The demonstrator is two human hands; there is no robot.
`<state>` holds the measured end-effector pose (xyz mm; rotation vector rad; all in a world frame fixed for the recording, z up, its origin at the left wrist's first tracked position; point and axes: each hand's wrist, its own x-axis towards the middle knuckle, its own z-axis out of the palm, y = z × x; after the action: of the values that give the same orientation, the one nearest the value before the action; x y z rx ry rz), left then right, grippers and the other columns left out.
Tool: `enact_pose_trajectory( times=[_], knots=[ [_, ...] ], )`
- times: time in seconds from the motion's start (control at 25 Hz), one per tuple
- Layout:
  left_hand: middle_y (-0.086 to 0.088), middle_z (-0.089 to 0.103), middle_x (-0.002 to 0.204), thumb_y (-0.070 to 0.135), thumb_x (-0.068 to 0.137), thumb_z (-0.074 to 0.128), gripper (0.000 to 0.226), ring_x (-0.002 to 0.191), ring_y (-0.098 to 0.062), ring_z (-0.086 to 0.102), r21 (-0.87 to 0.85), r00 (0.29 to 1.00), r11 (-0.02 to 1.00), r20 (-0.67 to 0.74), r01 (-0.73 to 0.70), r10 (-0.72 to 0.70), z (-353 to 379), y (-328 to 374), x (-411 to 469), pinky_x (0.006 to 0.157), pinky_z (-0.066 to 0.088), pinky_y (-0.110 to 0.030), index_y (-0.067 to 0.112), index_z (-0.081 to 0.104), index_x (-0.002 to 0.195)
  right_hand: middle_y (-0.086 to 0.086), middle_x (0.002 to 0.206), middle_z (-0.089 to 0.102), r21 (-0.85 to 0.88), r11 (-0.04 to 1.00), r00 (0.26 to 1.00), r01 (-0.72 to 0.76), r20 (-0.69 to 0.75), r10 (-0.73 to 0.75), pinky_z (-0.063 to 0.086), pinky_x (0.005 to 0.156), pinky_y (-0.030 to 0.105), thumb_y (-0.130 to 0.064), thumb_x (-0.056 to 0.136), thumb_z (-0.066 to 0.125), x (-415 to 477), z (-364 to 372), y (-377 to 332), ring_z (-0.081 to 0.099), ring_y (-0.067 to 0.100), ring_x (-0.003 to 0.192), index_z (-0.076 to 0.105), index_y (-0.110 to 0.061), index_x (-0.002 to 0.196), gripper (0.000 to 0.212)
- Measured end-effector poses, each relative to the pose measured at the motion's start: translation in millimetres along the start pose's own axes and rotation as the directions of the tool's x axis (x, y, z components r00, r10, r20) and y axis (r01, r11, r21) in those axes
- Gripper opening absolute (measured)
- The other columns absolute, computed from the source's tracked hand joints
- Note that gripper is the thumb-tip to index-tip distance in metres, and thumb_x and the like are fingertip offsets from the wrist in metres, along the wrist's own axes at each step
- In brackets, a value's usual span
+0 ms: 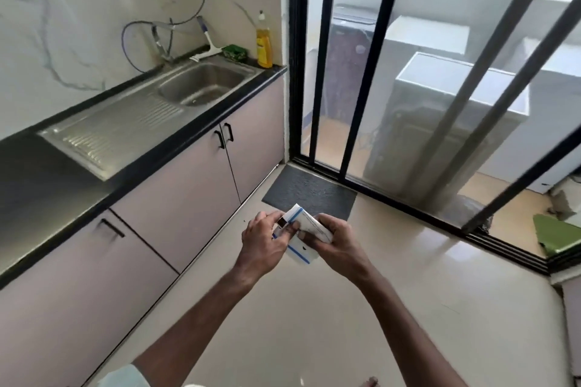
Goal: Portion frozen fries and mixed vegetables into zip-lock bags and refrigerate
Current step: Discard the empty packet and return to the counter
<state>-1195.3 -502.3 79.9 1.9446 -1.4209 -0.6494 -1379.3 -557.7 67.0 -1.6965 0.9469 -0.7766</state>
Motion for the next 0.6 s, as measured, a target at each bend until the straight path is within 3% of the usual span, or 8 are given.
enact_pose_trajectory(
  times=[0.16, 0.24, 0.4, 0.52, 0.6],
  knots=[
    [0.000, 0.060, 0.099, 0.073, 0.085, 0.051, 0.058, 0.102, -0.023, 0.059, -0.028, 0.992, 0.997, -0.100, 0.074, -0.076, -45.6, -39.3, -18.3, 0.091, 0.052, -0.047, 0.024, 0.069, 0.112, 0.010, 0.082, 0.067, -0.006, 0.999, 0.995, 0.032, 0.097, -0.031, 0.051, 0.062, 0.043, -0.031, 0.092, 0.079, 16.7, 58.7, -14.3, 0.058, 0.022, 0.067, 0.072, -0.018, 0.094, 0.015],
    [0.001, 0.060, 0.098, 0.071, 0.086, 0.053, 0.058, 0.100, -0.023, 0.060, -0.054, 0.982, 0.993, -0.151, 0.107, -0.114, -66.0, -60.1, -23.8, 0.089, 0.053, -0.046, 0.021, 0.070, 0.110, 0.008, 0.081, 0.068, -0.033, 0.998, 0.987, 0.062, 0.148, -0.056, 0.054, 0.062, 0.049, -0.035, 0.092, 0.078, 28.0, 86.4, -20.3, 0.061, 0.031, 0.070, 0.071, -0.018, 0.094, 0.019],
    [0.001, 0.057, 0.093, 0.059, 0.095, 0.058, 0.038, 0.094, -0.021, 0.058, -0.062, 0.942, 0.981, -0.271, 0.186, -0.196, -104.4, -95.2, -27.6, 0.085, 0.052, -0.044, 0.022, 0.067, 0.098, -0.006, 0.086, 0.071, 0.008, 0.995, 0.973, 0.102, 0.207, -0.102, 0.051, 0.060, 0.032, -0.029, 0.091, 0.082, 55.9, 136.7, -37.1, 0.062, 0.010, 0.070, 0.071, -0.022, 0.101, 0.017],
    [-0.001, 0.056, 0.093, 0.066, 0.093, 0.054, 0.045, 0.093, -0.022, 0.059, -0.060, 0.885, 0.960, -0.374, 0.273, -0.275, -140.4, -121.9, -25.3, 0.083, 0.055, -0.043, 0.024, 0.066, 0.099, -0.010, 0.098, 0.074, 0.033, 0.984, 0.948, 0.175, 0.265, -0.178, 0.055, 0.070, 0.030, -0.029, 0.089, 0.084, 89.3, 180.9, -52.4, 0.070, 0.011, 0.083, 0.070, -0.024, 0.110, 0.025],
    [-0.003, 0.058, 0.097, 0.070, 0.092, 0.050, 0.051, 0.093, -0.023, 0.060, -0.068, 0.846, 0.948, -0.435, 0.311, -0.308, -165.0, -142.5, -25.7, 0.080, 0.058, -0.046, 0.024, 0.067, 0.106, -0.011, 0.092, 0.074, 0.045, 0.981, 0.915, 0.191, 0.353, -0.194, 0.053, 0.068, 0.027, -0.034, 0.090, 0.083, 114.2, 215.1, -64.5, 0.068, 0.009, 0.079, 0.072, -0.025, 0.107, 0.022]
  ],
)
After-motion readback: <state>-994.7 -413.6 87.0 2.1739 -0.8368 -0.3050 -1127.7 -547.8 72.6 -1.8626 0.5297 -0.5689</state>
